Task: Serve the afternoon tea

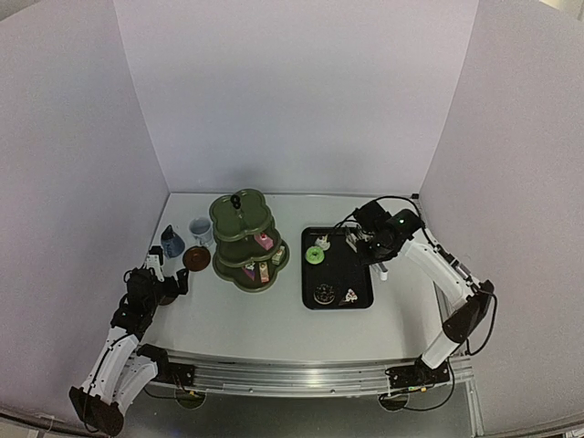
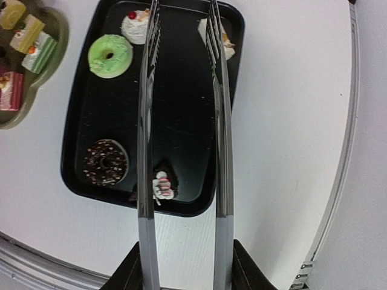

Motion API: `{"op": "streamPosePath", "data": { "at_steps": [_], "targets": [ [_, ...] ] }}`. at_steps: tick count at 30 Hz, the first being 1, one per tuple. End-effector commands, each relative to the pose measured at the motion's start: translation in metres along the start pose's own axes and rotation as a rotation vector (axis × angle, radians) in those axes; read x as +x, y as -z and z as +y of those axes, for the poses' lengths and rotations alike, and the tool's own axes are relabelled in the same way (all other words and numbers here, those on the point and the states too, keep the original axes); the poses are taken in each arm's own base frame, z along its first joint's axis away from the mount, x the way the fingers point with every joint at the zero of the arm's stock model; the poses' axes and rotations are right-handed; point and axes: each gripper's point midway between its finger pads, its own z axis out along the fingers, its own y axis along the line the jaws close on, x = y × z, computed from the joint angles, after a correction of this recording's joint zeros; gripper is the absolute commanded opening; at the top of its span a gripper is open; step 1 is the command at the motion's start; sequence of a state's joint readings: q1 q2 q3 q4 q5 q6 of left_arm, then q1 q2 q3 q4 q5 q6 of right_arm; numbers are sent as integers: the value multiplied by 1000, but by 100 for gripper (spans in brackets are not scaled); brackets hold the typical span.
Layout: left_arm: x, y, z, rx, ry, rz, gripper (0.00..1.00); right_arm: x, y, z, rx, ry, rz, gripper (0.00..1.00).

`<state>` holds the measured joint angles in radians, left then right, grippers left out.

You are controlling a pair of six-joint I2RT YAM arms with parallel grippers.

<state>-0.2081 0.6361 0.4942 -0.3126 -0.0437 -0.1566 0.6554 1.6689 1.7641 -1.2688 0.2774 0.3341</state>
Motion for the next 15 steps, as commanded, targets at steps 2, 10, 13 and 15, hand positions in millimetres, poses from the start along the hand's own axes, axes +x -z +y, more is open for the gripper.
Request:
{"op": "streamPosePath", "data": {
  "at_steps": [2,10,13,15],
  "targets": [
    [-10,0,-3,18,-6,-32,99,9,-17,-27,69,49,61,40],
    [-9,-3,-5,25,-9,-20,99,-16,-54,-45,23,66,102,41],
    [-9,-3,-4,22,-7,-17,99,-26,-69,-51,25,84,112,41],
    [-9,-4,-3,20,-6,-16,99,-31,-77,-55,30,96,120,40]
  ]
}}
